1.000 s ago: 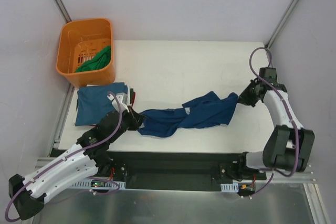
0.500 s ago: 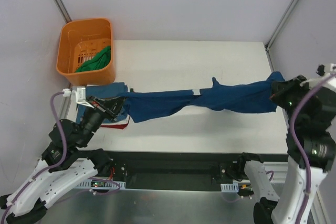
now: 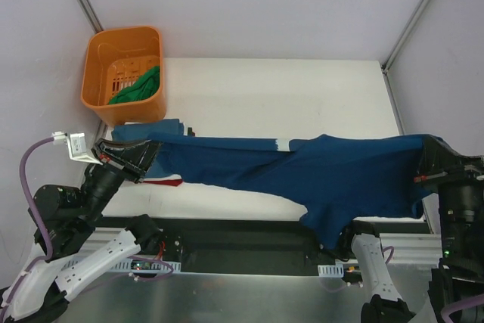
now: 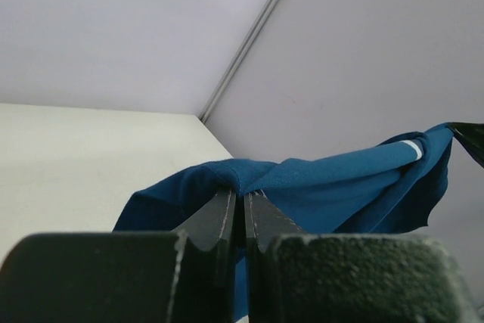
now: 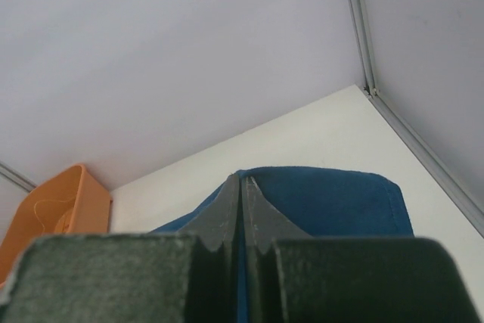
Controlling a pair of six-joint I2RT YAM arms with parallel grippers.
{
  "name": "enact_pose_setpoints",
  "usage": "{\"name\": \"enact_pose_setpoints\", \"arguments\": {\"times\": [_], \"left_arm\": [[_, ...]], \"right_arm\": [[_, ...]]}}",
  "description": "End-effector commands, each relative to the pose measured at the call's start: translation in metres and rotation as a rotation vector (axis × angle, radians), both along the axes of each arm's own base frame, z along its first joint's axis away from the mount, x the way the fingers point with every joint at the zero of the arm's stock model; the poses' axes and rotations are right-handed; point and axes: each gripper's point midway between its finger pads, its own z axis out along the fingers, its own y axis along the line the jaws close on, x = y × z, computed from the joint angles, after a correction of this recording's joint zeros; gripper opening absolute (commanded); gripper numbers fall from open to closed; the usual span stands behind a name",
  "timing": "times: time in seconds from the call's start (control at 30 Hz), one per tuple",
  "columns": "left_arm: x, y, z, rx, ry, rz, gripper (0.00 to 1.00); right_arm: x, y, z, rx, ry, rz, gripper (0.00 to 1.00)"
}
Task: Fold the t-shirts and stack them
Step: Flatten out the tshirt
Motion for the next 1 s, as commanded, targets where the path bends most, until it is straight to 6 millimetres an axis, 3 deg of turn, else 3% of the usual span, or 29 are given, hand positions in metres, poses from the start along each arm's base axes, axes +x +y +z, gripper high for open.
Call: {"name": "enact_pose_setpoints", "arguments": {"times": [0.0, 0.07, 0.1, 0.2, 0.23, 0.3, 0.33, 0.37, 0.4, 0.43, 0.5, 0.53, 0.57, 0.63, 0.67, 0.7, 0.77, 0.87, 0.97], "left_arm": [[0.004, 0.016, 0.015, -0.078, 0.002, 0.070, 0.00], [0.023, 0.005, -0.002, -0.044, 0.066, 0.098, 0.00], [0.034, 0.004, -0.010, -0.050, 0.112, 0.135, 0.00], [0.077, -0.016, -0.056, 0.036, 0.275, 0.242, 0.00], [0.103, -0.020, -0.084, 0.104, 0.357, 0.340, 0.00], [0.128, -0.021, -0.113, 0.176, 0.434, 0.443, 0.03], [0.149, -0.033, -0.143, 0.264, 0.507, 0.473, 0.06], [0.163, -0.036, -0.159, 0.298, 0.554, 0.479, 0.07], [0.184, -0.024, -0.177, 0.305, 0.623, 0.524, 0.11], [0.209, -0.033, -0.212, 0.375, 0.723, 0.510, 0.15], [0.233, -0.038, -0.240, 0.443, 0.813, 0.466, 0.32], [0.249, -0.049, -0.255, 0.495, 0.857, 0.439, 0.77], [0.253, -0.058, -0.260, 0.508, 0.873, 0.397, 0.97], [0.259, -0.070, -0.262, 0.523, 0.878, 0.349, 0.99], [0.258, -0.073, -0.262, 0.520, 0.879, 0.331, 0.99], [0.257, -0.074, -0.262, 0.518, 0.881, 0.324, 0.99], [0.249, -0.071, -0.262, 0.516, 0.881, 0.317, 0.99], [0.223, -0.071, -0.272, 0.499, 0.914, 0.258, 0.99], [0.188, -0.074, -0.290, 0.463, 0.982, 0.164, 0.99]], "right_arm": [[0.019, -0.024, 0.008, -0.041, 0.011, -0.111, 0.01], [0.043, -0.028, -0.004, -0.047, 0.062, -0.116, 0.01], [0.064, -0.031, -0.018, -0.052, 0.102, -0.110, 0.01], [0.115, -0.040, -0.051, -0.047, 0.222, -0.115, 0.01], [0.143, -0.047, -0.082, -0.031, 0.324, -0.132, 0.01], [0.178, -0.051, -0.105, -0.028, 0.381, -0.126, 0.01], [0.207, -0.050, -0.141, -0.028, 0.482, -0.091, 0.01], [0.224, -0.049, -0.155, -0.026, 0.516, -0.071, 0.01], [0.240, -0.048, -0.167, -0.025, 0.546, -0.048, 0.01], [0.266, -0.047, -0.203, -0.013, 0.653, -0.016, 0.02], [0.295, -0.052, -0.224, -0.038, 0.711, -0.015, 0.14], [0.315, -0.059, -0.261, -0.041, 0.815, -0.029, 0.22], [0.329, -0.063, -0.251, -0.047, 0.811, -0.037, 0.45], [0.328, -0.063, -0.290, -0.048, 0.985, -0.044, 0.67], [0.328, -0.062, -0.291, -0.061, 0.998, -0.050, 0.81], [0.328, -0.057, -0.297, -0.103, 1.010, -0.038, 0.85], [0.320, -0.052, -0.291, -0.125, 0.978, -0.046, 0.96], [0.302, -0.035, -0.285, -0.074, 0.925, -0.002, 0.96], [0.268, -0.018, -0.289, -0.032, 0.914, 0.055, 0.96]]}}
